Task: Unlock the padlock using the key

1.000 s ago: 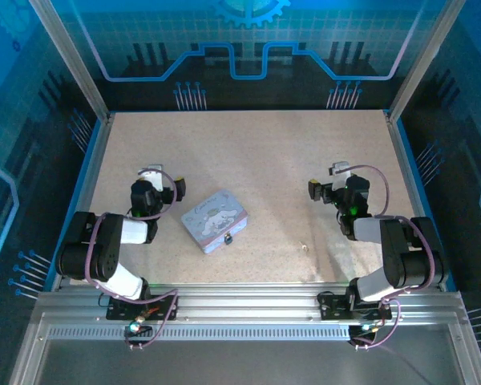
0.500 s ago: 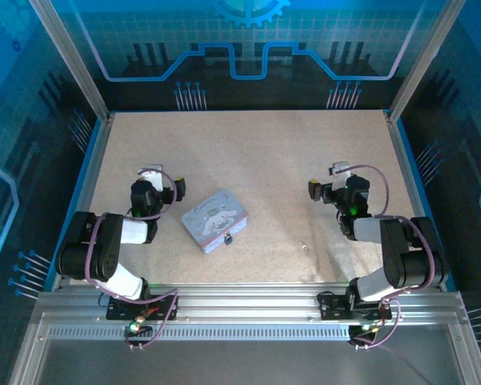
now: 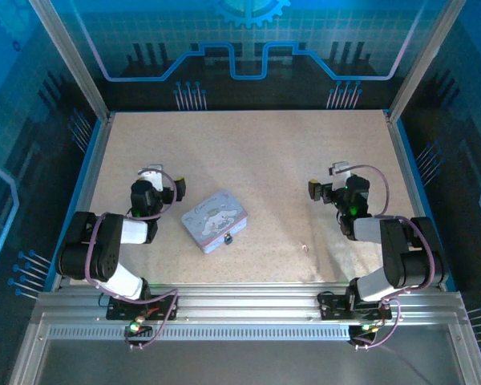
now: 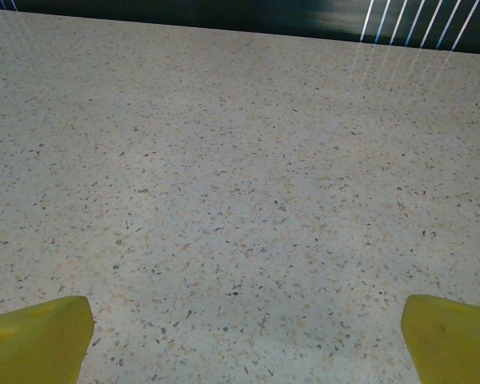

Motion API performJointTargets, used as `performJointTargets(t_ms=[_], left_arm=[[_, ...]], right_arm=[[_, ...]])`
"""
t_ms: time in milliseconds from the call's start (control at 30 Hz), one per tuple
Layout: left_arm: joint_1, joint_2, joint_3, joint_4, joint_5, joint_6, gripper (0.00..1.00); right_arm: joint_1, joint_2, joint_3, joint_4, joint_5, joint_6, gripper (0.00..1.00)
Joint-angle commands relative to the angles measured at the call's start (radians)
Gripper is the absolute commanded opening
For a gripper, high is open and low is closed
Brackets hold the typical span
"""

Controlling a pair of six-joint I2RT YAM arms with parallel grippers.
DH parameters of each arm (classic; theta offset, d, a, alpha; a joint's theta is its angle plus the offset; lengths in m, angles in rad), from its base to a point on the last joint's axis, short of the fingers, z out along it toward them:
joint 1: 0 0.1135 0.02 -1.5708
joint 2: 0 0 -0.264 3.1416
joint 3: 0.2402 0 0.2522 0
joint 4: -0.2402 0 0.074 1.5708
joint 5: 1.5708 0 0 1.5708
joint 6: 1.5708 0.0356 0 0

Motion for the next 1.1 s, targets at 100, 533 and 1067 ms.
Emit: performJointTargets(t_ms=[100,533,1067], left_arm=[[0.000,-0.001,-0.020,0.061,-0.022,-0.010,0.99],[-0.038,-0.295,-0.015,-0.185,-0.105,-0.008,0.99],[-0.104,-0.609,0.187,-1.001,0.199,-0.696,0.99]], right_arm=[[0.006,0.010,0.018,-0.002,0.001,-0.007,1.00],[0.012,-0.244,0.049,-0.293,0.074,0.039,1.00],[0.252,-0.629,0.236,-1.268,0.005,0.493,0.96]])
